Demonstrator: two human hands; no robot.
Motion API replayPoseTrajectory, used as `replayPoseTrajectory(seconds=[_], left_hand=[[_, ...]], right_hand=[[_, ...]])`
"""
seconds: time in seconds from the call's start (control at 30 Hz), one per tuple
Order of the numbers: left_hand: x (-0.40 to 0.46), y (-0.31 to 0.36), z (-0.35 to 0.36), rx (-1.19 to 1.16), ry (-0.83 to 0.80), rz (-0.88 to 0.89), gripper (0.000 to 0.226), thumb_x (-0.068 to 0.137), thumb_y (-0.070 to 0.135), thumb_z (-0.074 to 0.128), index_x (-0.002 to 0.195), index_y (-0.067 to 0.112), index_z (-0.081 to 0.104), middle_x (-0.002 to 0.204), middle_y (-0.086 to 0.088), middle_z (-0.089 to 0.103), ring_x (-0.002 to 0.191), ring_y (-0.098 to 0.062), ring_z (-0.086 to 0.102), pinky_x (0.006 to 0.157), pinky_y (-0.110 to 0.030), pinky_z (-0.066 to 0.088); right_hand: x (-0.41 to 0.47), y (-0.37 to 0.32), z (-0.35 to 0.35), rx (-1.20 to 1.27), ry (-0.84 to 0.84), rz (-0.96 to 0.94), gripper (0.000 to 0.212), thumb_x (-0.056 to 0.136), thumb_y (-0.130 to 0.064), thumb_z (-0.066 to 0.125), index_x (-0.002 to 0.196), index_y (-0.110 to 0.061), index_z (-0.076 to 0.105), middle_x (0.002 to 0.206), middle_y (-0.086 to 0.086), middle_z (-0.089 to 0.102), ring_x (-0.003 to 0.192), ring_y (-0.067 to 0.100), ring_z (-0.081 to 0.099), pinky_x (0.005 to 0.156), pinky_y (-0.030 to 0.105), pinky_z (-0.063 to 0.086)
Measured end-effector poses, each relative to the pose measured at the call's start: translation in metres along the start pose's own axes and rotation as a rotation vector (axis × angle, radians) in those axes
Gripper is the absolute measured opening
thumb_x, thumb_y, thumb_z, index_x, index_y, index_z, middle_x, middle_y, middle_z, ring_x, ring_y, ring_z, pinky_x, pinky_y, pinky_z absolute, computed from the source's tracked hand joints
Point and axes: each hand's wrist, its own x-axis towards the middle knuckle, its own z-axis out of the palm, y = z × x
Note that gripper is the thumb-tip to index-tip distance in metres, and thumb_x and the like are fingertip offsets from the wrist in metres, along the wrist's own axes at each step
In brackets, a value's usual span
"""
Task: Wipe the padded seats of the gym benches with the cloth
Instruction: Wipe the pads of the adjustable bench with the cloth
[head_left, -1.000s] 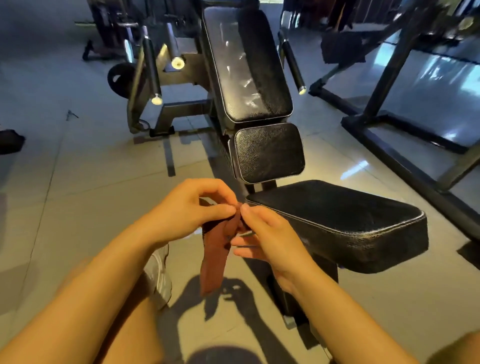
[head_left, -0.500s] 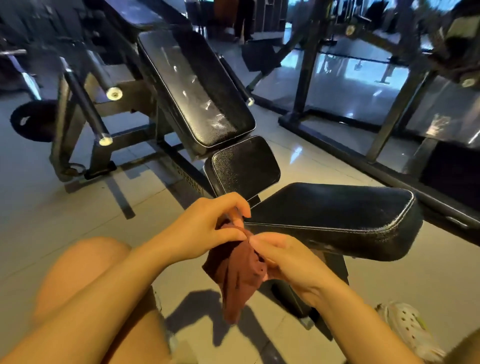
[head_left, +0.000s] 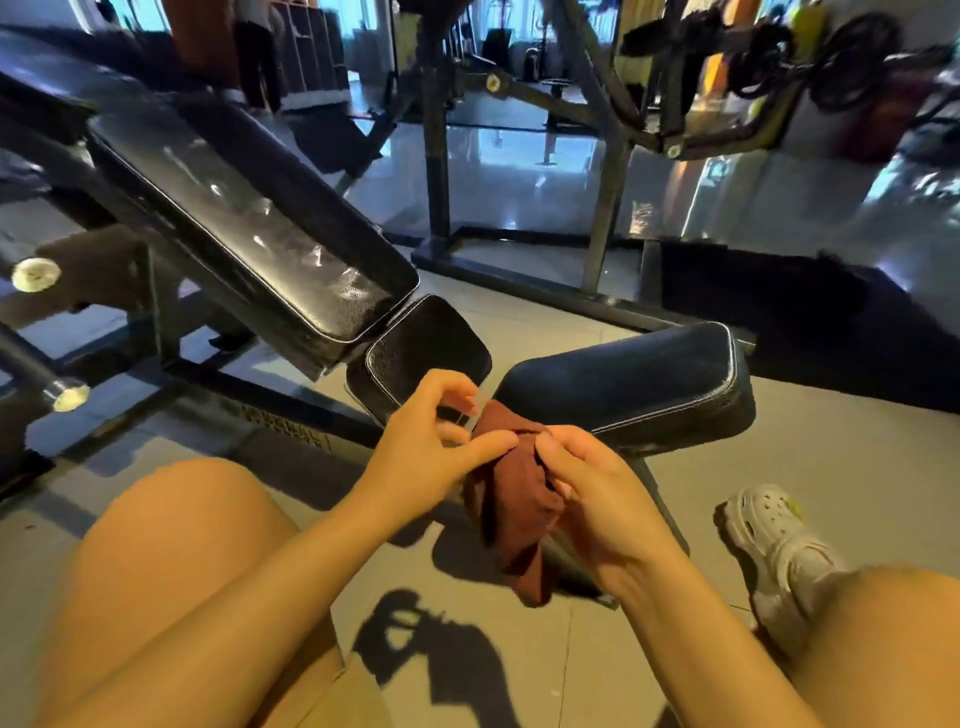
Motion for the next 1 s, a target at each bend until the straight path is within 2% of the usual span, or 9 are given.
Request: replayPoseTrajectory(seconds=[0.1,0.27,0.43,0.53,0.6,0.67,0.8,0.9,1.0], left_hand=[[-0.003,-0.003,-0.013,-0.051,-0.085,-0.018,0.044,0.079,0.026,0.077,0.114,0.025,0.050,0.105,0.004,0.061,0.071,-0.010,0.067,0.078,-0.030,0.058],[-0.008,-0.003,-0.032,0.023,-0.196,0.155,0.020,0.081,0.022,0.075,0.092,0.031,0.061,0.105,0.011,0.060,0.092,0.002,0.062,0.080,-0.012,0.050],[-0.005,-0.015,-0.041,0.303,-0.181,0.371,0.022,0.086,0.019,0.071,0.108,0.017,0.073,0.110,0.003,0.060,0.100,-0.008,0.057,0.090,-0.019,0.045],[-0.001,-0.024,-0.042,0.460,-0.188,0.380,0.024,0.090,0.020,0.067,0.113,0.016,0.072,0.115,0.002,0.059,0.102,-0.007,0.053,0.087,-0.008,0.033],[0.000,-0.026,-0.042,0.521,-0.234,0.343,0.020,0.092,0.022,0.064,0.109,0.016,0.073,0.114,0.003,0.058,0.099,-0.005,0.052,0.086,-0.010,0.033],[0.001,-0.025,-0.040,0.572,-0.280,0.317,0.017,0.094,0.024,0.061,0.106,0.019,0.072,0.110,0.004,0.058,0.099,-0.008,0.055,0.086,-0.016,0.037],[-0.003,0.001,-0.031,0.768,-0.446,0.338,0.021,0.099,0.040,0.047,0.113,0.035,0.063,0.106,0.012,0.055,0.102,-0.009,0.055,0.090,-0.023,0.044],[-0.003,0.019,-0.022,0.760,-0.383,0.419,0.018,0.097,0.046,0.047,0.108,0.040,0.061,0.101,0.017,0.054,0.094,-0.006,0.054,0.075,-0.017,0.039],[0.008,0.011,-0.014,0.711,-0.331,0.380,0.015,0.094,0.047,0.053,0.102,0.039,0.063,0.101,0.016,0.061,0.095,-0.007,0.059,0.078,-0.024,0.045]], right_hand=[[-0.010,0.002,0.017,0.078,0.143,0.005,0.020,0.100,-0.025,0.052,0.104,-0.015,0.069,0.098,0.008,0.071,0.087,0.019,0.067,0.061,0.024,0.052],[-0.026,0.000,0.042,0.305,0.237,-0.011,0.017,0.101,-0.012,0.046,0.093,-0.011,0.060,0.085,0.008,0.063,0.074,0.017,0.061,0.058,0.024,0.054],[-0.021,0.004,0.046,0.254,0.303,-0.041,0.014,0.098,-0.019,0.053,0.096,-0.011,0.065,0.089,0.007,0.066,0.080,0.022,0.062,0.075,0.039,0.051],[-0.021,0.018,0.042,0.314,0.426,-0.019,0.016,0.098,-0.022,0.053,0.092,-0.014,0.065,0.087,0.007,0.068,0.078,0.020,0.064,0.067,0.037,0.054],[-0.026,0.032,0.037,0.420,0.569,0.002,0.011,0.098,-0.019,0.055,0.096,-0.012,0.064,0.092,0.009,0.069,0.083,0.023,0.068,0.059,0.032,0.057],[-0.030,0.047,0.027,0.501,0.697,-0.013,0.010,0.098,-0.014,0.055,0.091,-0.013,0.062,0.094,0.010,0.068,0.086,0.024,0.069,0.060,0.031,0.059],[-0.025,0.056,0.005,0.341,1.037,-0.109,0.009,0.096,-0.021,0.060,0.089,-0.026,0.063,0.105,0.000,0.063,0.097,0.019,0.063,0.075,0.027,0.055],[-0.008,0.040,-0.007,0.232,1.187,-0.309,0.007,0.098,-0.029,0.058,0.093,-0.034,0.060,0.099,-0.014,0.059,0.094,0.008,0.056,0.074,0.020,0.048],[0.027,0.031,-0.009,0.080,1.222,-0.465,0.010,0.100,-0.032,0.051,0.102,-0.036,0.060,0.100,-0.012,0.062,0.093,0.003,0.059,0.081,0.028,0.053]])
